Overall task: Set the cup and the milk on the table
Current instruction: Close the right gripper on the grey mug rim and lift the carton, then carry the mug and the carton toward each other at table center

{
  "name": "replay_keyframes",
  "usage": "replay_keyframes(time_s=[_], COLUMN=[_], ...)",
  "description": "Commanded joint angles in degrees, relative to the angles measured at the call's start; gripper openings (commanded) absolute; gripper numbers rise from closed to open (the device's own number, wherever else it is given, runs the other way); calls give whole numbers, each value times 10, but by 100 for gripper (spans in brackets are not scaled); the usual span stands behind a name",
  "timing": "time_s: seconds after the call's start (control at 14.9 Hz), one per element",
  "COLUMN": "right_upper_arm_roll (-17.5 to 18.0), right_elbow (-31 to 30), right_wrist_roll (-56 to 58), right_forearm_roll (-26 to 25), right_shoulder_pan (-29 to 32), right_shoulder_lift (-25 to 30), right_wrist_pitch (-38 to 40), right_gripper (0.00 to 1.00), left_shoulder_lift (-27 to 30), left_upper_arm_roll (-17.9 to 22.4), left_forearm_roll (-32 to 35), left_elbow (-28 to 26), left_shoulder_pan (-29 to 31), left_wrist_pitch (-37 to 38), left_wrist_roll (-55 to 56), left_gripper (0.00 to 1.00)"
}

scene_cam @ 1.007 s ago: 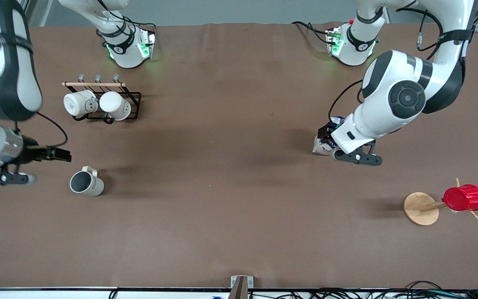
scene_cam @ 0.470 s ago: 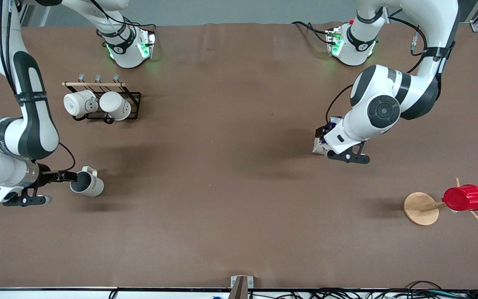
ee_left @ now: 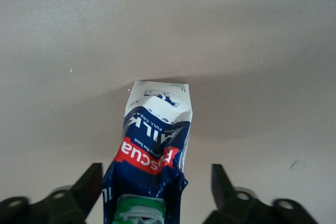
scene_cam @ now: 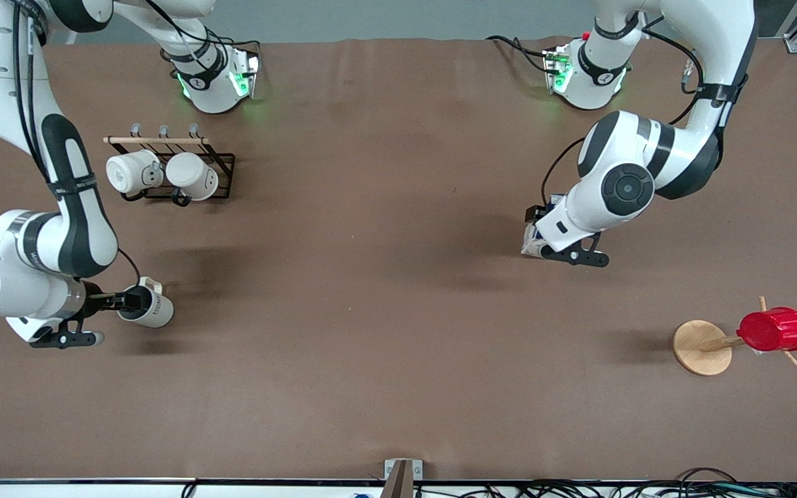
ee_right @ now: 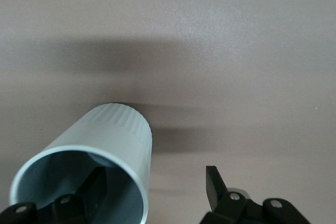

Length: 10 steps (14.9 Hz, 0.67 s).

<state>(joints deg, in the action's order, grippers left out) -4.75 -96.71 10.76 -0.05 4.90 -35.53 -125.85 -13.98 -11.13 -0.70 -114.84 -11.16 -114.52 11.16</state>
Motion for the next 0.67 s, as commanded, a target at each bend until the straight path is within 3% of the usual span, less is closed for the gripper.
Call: replay_keyframes(time_s=[0.0, 0.07, 0.34, 0.6], right_upper_arm_roll=[5, 5, 5, 12], right_elbow=[-18, -15, 3, 66], right_wrist_roll=[7, 6, 6, -5], right_forearm_roll=[8, 9, 16, 22], right_shoulder_pan=[7, 8, 6, -26], right_shoulder_lift=[8, 8, 9, 13], right_wrist_pitch=[-18, -18, 0, 92], right_gripper=[1, 0, 0, 0], left_shoulder_lift=[18, 18, 19, 26], left_upper_arm_roll=[-5, -5, -4, -4], left_forearm_roll=[11, 11, 11, 11], left_elbow=[-6, 1, 14, 26], left_shoulder_pan=[7, 9, 17, 27], left_wrist_pitch=[-13, -21, -23, -22], left_wrist_roll=[-5, -5, -5, -6], left_gripper=[51, 47, 45, 45])
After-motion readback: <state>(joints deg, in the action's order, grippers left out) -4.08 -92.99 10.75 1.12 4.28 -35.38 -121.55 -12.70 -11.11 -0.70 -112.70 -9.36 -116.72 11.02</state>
